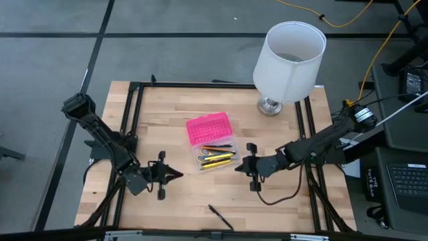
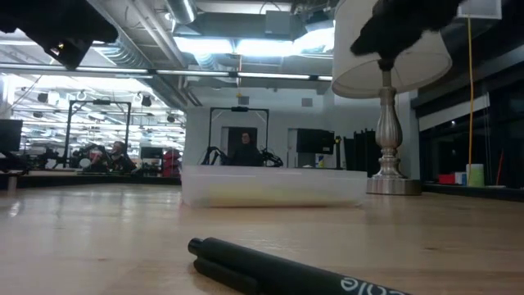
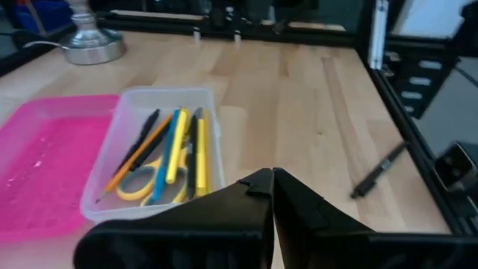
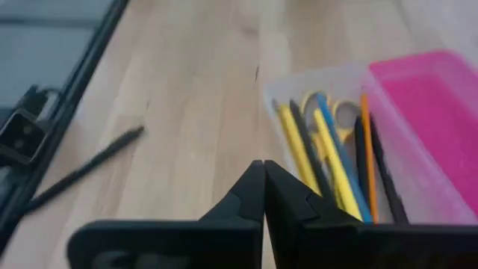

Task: Pick & place school supplies into a supply box
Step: Put the black pen into the pink supply box

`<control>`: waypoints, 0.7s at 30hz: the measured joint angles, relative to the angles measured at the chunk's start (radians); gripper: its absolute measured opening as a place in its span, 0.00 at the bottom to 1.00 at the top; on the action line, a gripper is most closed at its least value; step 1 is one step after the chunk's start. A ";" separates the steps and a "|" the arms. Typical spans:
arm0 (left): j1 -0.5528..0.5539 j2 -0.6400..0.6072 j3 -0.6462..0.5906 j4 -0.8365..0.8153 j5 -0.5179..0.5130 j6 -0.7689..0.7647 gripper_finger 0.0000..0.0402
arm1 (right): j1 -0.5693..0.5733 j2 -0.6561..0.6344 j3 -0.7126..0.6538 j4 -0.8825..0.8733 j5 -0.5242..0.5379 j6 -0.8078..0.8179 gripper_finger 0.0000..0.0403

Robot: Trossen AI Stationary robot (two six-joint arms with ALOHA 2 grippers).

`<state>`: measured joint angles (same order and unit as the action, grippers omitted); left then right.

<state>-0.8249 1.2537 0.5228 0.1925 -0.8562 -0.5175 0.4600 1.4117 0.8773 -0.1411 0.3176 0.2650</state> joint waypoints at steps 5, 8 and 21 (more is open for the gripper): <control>0.000 0.000 0.000 -0.001 -0.037 0.009 0.01 | 0.057 0.035 0.170 -0.230 -0.030 0.164 0.02; 0.000 0.000 0.000 -0.002 -0.034 0.046 0.01 | 0.124 0.116 0.259 -0.285 -0.025 0.176 0.01; 0.001 0.000 0.000 -0.002 -0.040 0.179 0.01 | 0.213 0.534 0.759 -0.698 -0.054 0.477 0.03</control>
<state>-0.8242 1.2538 0.5228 0.1901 -0.8958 -0.3380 0.6735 1.9461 1.6364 -0.8392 0.2638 0.7422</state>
